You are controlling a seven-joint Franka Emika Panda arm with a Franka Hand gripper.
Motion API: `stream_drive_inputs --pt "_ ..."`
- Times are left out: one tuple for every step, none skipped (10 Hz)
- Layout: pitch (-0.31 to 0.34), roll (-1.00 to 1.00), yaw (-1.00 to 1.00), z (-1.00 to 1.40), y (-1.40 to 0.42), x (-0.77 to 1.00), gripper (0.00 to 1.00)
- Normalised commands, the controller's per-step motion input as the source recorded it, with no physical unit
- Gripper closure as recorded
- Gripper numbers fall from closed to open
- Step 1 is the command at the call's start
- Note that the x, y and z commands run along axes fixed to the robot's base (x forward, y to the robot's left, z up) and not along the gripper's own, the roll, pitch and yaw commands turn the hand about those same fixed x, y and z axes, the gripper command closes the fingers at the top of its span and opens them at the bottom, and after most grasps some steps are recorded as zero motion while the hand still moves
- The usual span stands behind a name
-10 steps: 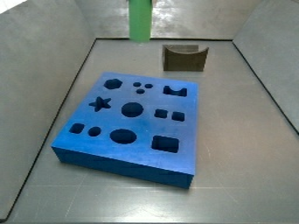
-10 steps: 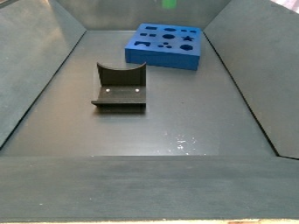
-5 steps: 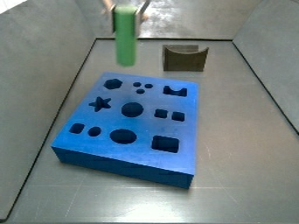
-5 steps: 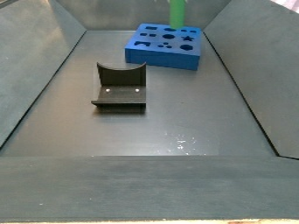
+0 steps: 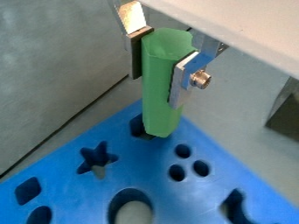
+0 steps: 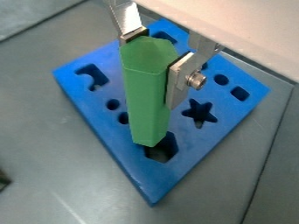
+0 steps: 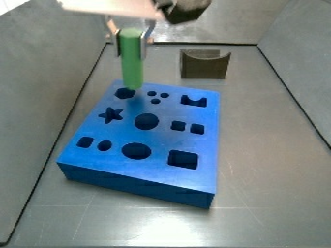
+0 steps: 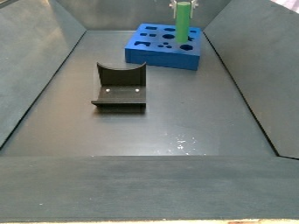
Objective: Pick up the hexagon object. Move to above the board. Insert the hexagon object.
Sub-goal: Insert the hexagon object.
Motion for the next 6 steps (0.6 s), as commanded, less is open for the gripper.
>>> stream_drive_inputs --pt "0.000 0.00 0.00 0.00 0.00 -0.04 1.00" --pt "0.000 0.04 -0.33 -0.11 0.00 -0.25 1.00" --pt "0.000 0.00 -0.46 -0.16 0.00 -0.31 1.00" --pt "0.000 0.00 -0.03 -0.03 0.00 -0.01 1.00" --pt "0.000 0.00 0.00 -0.21 -0.01 0.00 1.00" --pt "0.000 -0.05 0.24 -0.37 0.00 0.07 1.00"
